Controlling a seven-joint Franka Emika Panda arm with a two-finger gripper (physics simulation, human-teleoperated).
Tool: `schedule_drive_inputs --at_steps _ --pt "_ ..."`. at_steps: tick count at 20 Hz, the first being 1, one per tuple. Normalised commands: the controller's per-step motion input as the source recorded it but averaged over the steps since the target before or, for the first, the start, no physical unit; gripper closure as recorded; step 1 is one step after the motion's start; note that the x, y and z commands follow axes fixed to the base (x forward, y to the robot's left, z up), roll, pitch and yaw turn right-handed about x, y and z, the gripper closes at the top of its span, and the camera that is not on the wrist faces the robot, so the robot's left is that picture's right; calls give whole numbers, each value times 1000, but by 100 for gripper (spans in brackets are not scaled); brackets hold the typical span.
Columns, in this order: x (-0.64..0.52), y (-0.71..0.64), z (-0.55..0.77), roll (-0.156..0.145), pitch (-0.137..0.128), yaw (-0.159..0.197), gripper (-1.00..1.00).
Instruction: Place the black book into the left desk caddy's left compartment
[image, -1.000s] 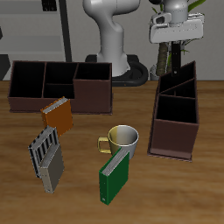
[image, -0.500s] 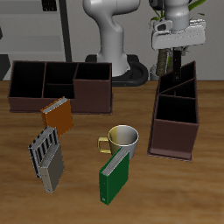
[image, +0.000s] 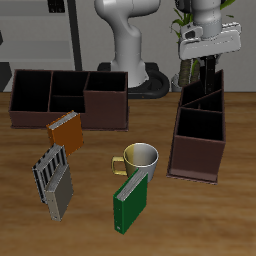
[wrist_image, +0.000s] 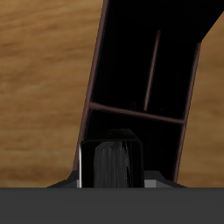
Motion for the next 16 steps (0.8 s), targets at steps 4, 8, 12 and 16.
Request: schedule_drive_inputs --at_steps 4,8,12,16 --pt "147 -132 -174 -25 21 -5 100" --pt "73 -75 -95 8 9 -28 100" --pt "95 -106 -119 11 22 -42 100" --pt "88 -180 -137 -47 54 -11 -100"
